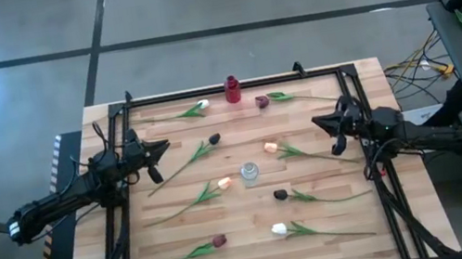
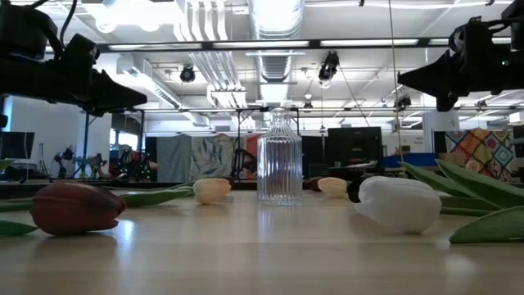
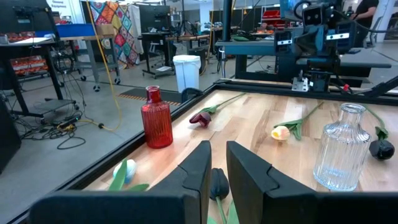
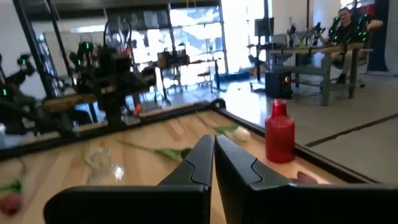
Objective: Sort flowers into vase by color
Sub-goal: Put the top red tulip into the red vase
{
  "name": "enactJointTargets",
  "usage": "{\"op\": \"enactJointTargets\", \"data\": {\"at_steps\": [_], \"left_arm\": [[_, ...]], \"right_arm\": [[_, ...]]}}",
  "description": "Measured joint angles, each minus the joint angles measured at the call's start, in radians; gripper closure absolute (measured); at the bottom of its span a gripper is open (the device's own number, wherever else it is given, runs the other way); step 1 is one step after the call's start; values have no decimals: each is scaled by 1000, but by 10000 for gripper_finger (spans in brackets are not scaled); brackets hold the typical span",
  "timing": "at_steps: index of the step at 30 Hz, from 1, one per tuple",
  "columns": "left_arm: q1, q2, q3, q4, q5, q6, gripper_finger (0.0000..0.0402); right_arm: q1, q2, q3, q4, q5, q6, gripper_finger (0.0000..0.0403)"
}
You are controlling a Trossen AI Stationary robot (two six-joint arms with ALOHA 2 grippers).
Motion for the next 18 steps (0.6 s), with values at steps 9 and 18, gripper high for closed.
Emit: {"op": "enactJointTargets", "data": {"at_steps": [9,18], "left_arm": [[0,0,0,0,0,0,366],[0,0,0,0,0,0,366]], "right_arm": [[0,197,69,54,23,-51,383],[-26,549,286,1,60,-215,381]]}}
